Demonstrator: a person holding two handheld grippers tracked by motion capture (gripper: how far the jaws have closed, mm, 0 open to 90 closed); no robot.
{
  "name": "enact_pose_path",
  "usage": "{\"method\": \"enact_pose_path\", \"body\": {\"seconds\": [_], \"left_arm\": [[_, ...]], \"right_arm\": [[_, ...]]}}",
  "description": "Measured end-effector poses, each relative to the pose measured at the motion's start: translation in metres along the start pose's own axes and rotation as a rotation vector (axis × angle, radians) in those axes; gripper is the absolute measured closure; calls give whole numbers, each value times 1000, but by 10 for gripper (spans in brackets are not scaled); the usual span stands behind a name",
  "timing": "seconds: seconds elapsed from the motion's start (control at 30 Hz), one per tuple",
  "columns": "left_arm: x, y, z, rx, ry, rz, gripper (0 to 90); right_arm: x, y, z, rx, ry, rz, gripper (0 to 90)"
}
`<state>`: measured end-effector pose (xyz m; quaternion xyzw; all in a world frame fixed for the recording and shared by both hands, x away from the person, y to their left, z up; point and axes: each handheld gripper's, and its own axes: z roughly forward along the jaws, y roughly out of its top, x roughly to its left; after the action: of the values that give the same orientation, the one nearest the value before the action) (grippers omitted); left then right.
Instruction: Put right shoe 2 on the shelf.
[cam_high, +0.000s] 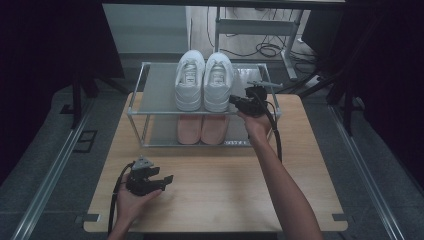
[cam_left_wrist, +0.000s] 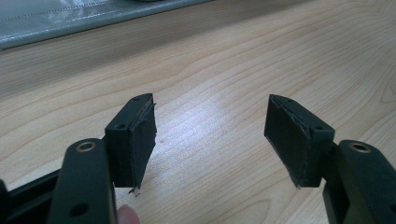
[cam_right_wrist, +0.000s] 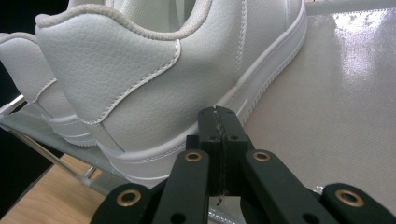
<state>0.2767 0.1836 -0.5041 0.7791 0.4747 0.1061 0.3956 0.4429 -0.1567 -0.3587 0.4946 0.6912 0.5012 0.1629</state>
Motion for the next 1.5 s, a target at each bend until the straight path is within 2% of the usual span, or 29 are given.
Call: {"method": "enact_pose_path", "body": {"seconds": [0.33,0.73,0.9,1.13,1.43,1.47,1.5], "left_arm": [[0,0,-1,-2,0,-2,343],[3,0,-2,-9,2,-17,343],[4,-1,-4,-12,2,-37,343],[3,0,-5,-14,8,-28,343],[2,4,-4,-23,2,-25,343],[2,5,-5,-25,6,-11,343],[2,5,-6,-27,2,-21,343]], "right_arm": [[5,0,3,-5,9,-6,900],[2,-1,-3,-29,22,-16,899],[-3,0,-11,-40,40,-19,894],[-7,-4,-20,-55,62,-46,858],[-15,-17,-41,-78,93,-70,836],[-16,-19,-43,-81,95,-73,833],[-18,-22,-47,-85,101,-78,826]]}}
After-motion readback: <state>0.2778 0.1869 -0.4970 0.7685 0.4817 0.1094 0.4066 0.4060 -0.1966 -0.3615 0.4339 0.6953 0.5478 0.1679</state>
